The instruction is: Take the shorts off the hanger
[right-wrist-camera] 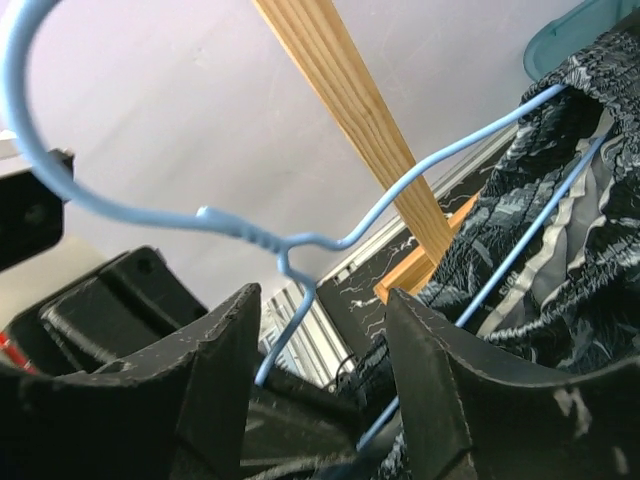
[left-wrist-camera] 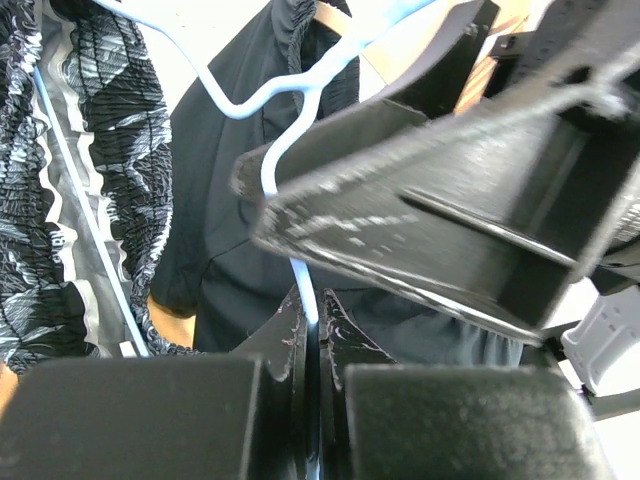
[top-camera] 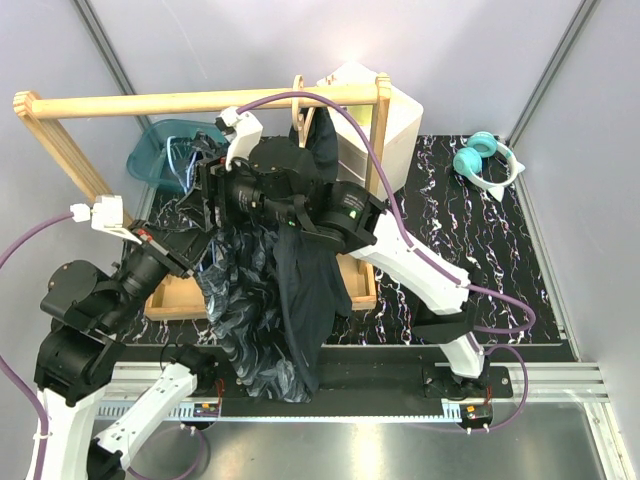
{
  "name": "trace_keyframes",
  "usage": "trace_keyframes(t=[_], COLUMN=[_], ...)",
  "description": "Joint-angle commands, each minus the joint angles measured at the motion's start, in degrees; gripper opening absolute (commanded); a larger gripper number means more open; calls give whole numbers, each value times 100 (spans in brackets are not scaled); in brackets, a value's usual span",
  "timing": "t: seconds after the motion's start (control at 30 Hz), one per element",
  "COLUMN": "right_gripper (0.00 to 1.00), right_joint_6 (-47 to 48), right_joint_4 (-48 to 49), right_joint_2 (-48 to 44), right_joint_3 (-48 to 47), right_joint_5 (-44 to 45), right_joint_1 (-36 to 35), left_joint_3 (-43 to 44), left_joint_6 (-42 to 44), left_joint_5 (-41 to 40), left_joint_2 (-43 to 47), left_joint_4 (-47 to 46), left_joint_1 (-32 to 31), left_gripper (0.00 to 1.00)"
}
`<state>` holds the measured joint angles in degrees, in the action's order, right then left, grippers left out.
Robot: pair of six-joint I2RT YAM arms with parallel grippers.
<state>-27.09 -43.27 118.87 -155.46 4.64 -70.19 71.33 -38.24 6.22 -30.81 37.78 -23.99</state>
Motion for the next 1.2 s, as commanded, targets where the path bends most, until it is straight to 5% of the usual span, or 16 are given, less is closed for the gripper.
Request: trace_keyframes(t=[0.0, 0.23, 0.4, 0.5, 0.53, 0.6, 0.73, 0.87, 1.17], right_gripper=[60, 51, 16, 0, 0, 0, 0, 0, 0], right_joint_6=[-155, -586, -657, -587, -561, -464, -341, -8, 388], right_joint_4=[485, 793, 829, 785, 724, 645, 337, -6, -578], right_joint_2=[145, 382, 348, 190, 137, 5, -180, -390, -751], right_joint_3=[-248, -345, -319, -161, -108, 59, 218, 411, 490], right_joint_5=[204, -95, -25, 124, 142, 55, 45, 291, 599], right_joint_1=[-47, -56, -56, -56, -47, -38, -47, -56, -56], left_joint_3=[-31, -49, -75, -58, -14, 39, 380, 697, 1357], left_joint_6=[-78, 18, 123, 334, 378, 597, 687, 458, 326], left_joint_5=[-42, -51, 90, 204, 170, -155, -1629, -2931, -3399], left_joint_2=[119, 93, 119, 215, 294, 452, 646, 436, -1128], left_joint_4=[-447, -421, -403, -289, -228, 35, 861, 1766, 2401], left_joint_1=[26, 26, 26, 26, 26, 26, 8, 17, 8], left_gripper=[0, 0, 0, 32, 55, 70, 71, 61, 61])
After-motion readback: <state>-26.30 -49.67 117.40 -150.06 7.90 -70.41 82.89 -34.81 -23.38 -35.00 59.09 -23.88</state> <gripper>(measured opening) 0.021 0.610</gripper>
